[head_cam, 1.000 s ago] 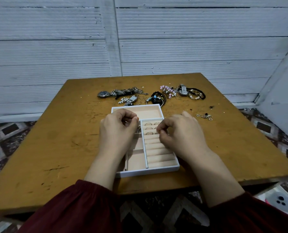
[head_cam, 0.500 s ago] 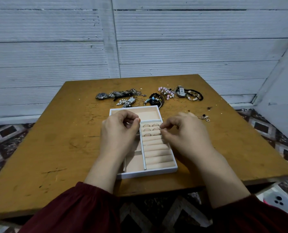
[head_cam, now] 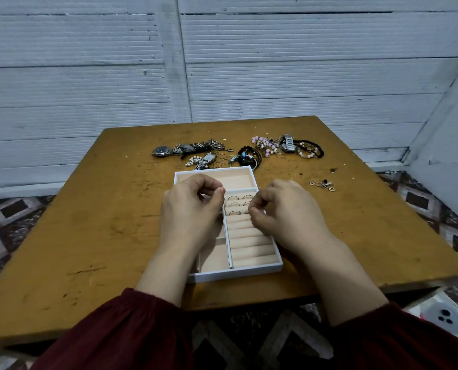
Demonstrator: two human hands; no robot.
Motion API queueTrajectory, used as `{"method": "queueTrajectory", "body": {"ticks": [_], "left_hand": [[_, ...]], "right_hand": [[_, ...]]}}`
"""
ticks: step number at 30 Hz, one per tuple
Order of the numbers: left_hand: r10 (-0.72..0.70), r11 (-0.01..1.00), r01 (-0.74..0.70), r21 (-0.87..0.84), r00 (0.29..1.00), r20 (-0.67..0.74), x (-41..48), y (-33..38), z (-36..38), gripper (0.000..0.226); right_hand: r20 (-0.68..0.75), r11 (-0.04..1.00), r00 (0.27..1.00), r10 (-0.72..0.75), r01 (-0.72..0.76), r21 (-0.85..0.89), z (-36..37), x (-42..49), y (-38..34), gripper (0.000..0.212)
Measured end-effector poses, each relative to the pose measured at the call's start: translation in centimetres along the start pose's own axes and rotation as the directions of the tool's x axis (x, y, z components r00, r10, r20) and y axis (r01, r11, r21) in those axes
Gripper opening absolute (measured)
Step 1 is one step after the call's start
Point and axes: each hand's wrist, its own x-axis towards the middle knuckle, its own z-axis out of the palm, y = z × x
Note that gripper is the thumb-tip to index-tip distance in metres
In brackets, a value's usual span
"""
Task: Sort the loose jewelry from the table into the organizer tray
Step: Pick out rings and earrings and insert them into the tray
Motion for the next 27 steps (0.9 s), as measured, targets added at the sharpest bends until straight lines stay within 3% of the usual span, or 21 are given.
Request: {"method": "queueTrajectory", "body": {"ticks": [19,27], "left_hand": [[-0.012,1.000,0.012,0.024,1.000,0.003,-0.09,0.16,-0.01,0.006],[-0.003,1.000,0.003,0.013,1.000,0.005,-0.16,0.25,-0.01,0.005]], "right_hand": [[-0.029,0.999,0.999,0.029,-0.028,0.043,0.30,-0.11,0.16,0.007],[-0.064,0.978,0.997,0.049,-0.035,0.203,-0.23,-0.38,0.00,0.010]]}}
